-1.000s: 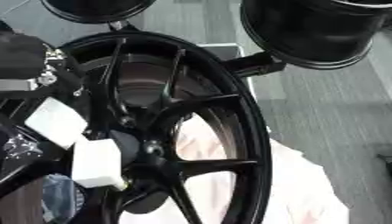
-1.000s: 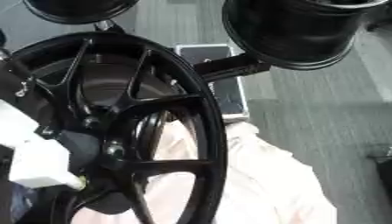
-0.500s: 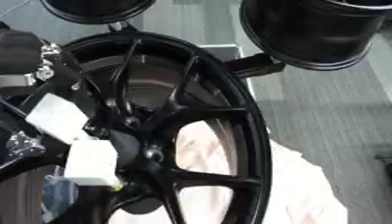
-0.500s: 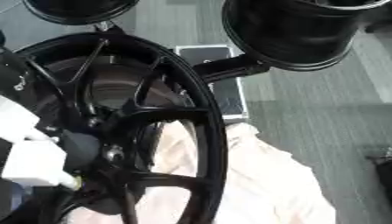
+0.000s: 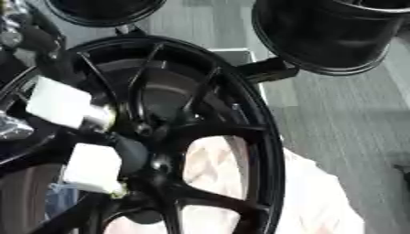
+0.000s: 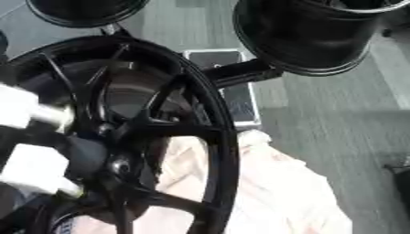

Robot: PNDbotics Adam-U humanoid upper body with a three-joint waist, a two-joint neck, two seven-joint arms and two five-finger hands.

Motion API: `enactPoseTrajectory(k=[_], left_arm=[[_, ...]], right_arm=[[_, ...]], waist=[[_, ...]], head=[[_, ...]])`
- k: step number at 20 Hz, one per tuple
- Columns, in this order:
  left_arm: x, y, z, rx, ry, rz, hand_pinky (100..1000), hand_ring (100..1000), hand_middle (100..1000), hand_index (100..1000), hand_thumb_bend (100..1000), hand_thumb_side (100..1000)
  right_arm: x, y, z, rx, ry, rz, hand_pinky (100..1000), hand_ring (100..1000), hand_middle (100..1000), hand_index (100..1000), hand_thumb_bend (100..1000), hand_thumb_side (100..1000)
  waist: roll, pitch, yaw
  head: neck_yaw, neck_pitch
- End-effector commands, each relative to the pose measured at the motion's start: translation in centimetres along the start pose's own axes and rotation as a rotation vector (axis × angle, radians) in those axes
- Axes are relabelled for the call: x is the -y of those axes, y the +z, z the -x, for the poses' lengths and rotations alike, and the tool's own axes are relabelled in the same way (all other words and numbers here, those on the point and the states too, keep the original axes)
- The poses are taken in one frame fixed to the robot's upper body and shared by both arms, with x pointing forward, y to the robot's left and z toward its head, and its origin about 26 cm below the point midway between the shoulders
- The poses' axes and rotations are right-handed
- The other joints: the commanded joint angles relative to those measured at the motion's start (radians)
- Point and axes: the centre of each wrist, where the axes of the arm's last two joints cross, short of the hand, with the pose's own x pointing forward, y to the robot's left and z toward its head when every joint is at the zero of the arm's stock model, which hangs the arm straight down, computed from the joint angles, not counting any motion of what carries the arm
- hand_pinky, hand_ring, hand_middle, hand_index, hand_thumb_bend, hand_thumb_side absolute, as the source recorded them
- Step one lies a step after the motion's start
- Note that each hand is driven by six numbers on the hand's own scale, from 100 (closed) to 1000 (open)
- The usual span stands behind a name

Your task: Pull the pin out of the wheel hub.

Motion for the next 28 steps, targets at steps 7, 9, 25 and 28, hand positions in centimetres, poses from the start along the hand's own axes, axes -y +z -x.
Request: enactPoseTrajectory(k=[7, 9, 25, 28], left_arm=[[-3.9, 2.5, 0.6, -0.082, -0.023, -0.172, 635, 460, 246, 438, 474, 100], [-3.8, 3.0, 0.9, -0.108, -0.009, -0.179, 634, 458, 244, 439, 459, 100], [0.1, 13.9, 13.0, -0.855, 0.295, -0.482, 661, 488, 279, 517, 311, 100], [1.8, 15.6, 14.2, -0.926, 0.33, -0.474, 831, 743, 622, 800, 441, 100]], right_arm=[[0.6, -0.5, -0.3, 0.025, 0.015, 0.028, 562, 621, 572, 656, 100, 470], [0.7, -0.4, -0.2, 0.024, 0.017, 0.027, 562, 621, 572, 656, 100, 470], [1.2, -0.7, 0.0, 0.028, 0.036, 0.085, 560, 621, 572, 656, 100, 470], [1.2, -0.6, 0.1, 0.025, 0.034, 0.087, 560, 621, 572, 656, 100, 470]], waist=[[0.005, -0.034, 0.014], [0.004, -0.037, 0.015], [-0.007, -0.054, 0.045], [-0.013, -0.053, 0.048]], head=[[-0.015, 0.0], [-0.016, 0.002], [-0.027, 0.006], [-0.029, 0.004]])
